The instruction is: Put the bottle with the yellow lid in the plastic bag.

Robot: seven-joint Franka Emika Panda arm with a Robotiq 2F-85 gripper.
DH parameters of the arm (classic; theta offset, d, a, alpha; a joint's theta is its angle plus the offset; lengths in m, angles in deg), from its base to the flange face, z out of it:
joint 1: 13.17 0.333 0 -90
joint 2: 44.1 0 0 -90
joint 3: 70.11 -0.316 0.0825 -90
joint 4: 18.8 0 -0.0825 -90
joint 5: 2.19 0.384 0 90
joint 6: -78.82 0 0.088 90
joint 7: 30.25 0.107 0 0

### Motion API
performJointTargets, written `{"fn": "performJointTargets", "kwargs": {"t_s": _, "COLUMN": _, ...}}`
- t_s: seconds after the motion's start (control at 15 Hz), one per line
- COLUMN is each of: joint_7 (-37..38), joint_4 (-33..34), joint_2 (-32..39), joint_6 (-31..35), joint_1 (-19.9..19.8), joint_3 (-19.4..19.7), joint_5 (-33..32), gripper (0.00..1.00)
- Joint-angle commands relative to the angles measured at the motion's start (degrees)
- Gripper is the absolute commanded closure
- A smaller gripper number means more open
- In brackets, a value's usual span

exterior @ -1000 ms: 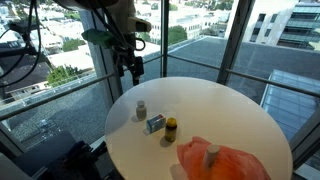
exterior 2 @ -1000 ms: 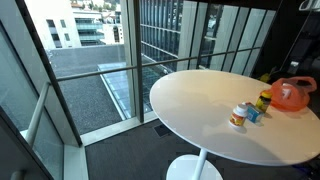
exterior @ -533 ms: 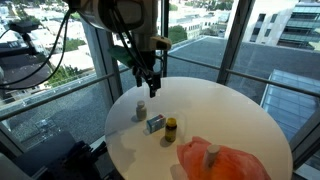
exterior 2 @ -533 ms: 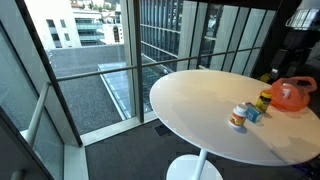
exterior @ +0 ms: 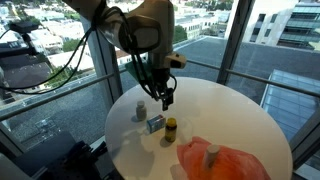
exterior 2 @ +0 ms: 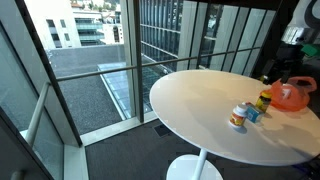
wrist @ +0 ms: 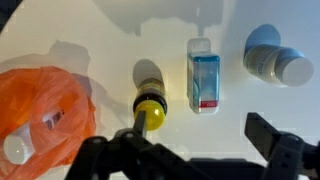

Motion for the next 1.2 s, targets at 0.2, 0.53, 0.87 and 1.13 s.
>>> {"fn": "performJointTargets", "kwargs": {"t_s": 0.2, "joint_7": 6.54, "joint_4": 3.50, "joint_2": 6.62, "joint_6": 3.03, "joint_1": -1.35, "joint_3": 1.87, "joint_5": -0.38, "gripper": 0.00}}
{"fn": "performJointTargets", "kwargs": {"t_s": 0.53, "joint_7": 8.66, "joint_4": 6.13, "joint_2": 11.54, "joint_6": 4.03, "joint_1": -1.33, "joint_3": 3.10, "joint_5": -0.12, "gripper": 0.00}}
{"fn": "performJointTargets", "kwargs": {"t_s": 0.87, "joint_7": 11.07, "joint_4": 7.24, "joint_2": 14.26, "joint_6": 4.64, "joint_1": -0.57, "joint_3": 3.78, "joint_5": -1.59, "gripper": 0.00}}
{"fn": "performJointTargets", "kwargs": {"t_s": 1.13, "joint_7": 12.58, "joint_4": 7.44, "joint_2": 15.47, "joint_6": 4.83, "joint_1": -0.04, "joint_3": 4.00, "joint_5": -2.50, "gripper": 0.44}}
